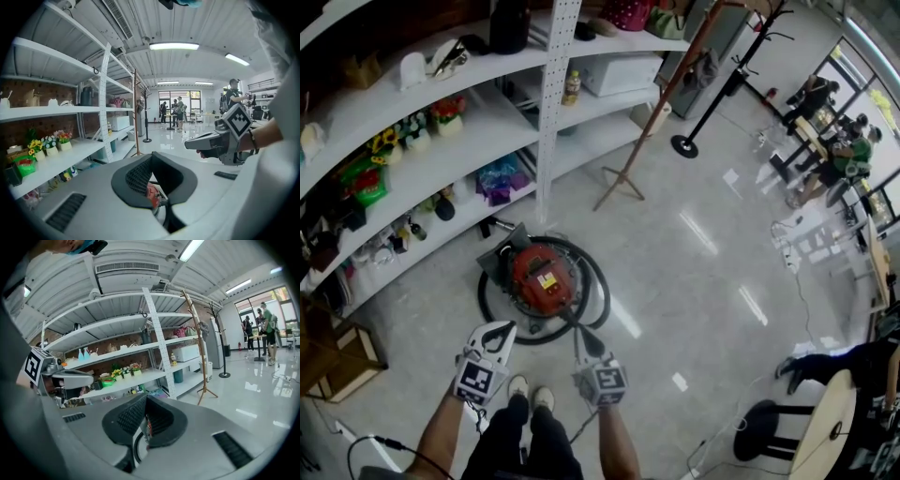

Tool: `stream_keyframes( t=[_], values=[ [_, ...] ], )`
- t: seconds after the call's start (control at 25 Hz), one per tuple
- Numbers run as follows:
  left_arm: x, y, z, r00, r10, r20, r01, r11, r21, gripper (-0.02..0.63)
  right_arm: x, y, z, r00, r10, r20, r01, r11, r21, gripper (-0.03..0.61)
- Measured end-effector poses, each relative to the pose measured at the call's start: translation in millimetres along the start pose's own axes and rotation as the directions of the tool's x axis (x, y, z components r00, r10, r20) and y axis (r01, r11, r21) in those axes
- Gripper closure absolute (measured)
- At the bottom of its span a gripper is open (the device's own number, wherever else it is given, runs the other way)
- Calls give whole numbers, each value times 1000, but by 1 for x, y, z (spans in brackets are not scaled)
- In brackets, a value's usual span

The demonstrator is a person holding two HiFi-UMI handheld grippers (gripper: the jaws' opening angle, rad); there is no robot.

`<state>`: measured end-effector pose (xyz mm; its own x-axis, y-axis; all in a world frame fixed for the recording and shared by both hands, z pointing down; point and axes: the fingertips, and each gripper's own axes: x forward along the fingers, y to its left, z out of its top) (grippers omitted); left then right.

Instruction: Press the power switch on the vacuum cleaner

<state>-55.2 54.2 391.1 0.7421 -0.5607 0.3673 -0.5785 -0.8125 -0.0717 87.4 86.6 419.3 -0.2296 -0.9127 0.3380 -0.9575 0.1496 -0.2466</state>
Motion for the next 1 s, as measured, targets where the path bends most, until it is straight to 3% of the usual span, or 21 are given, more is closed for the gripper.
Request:
stream_keyframes(
  t=[0.36,0.56,0.72,1.0],
  values=[
    [-28,-2,40,998,19,52,-18,1000,-14,607,-31,24,34,999,4,38,-4,1000,-18,566],
    [-38,-8,59,998,-10,55,8,999,38,607,-42,33,49,999,13,50,-12,1000,-11,568],
    [-45,-6,74,997,3,76,-2,1000,-7,607,-48,41,60,999,11,48,-10,1000,-15,568],
    [-53,-5,91,995,-2,96,1,1000,9,607,-55,50,78,997,11,80,-10,1000,-11,568]
  ],
)
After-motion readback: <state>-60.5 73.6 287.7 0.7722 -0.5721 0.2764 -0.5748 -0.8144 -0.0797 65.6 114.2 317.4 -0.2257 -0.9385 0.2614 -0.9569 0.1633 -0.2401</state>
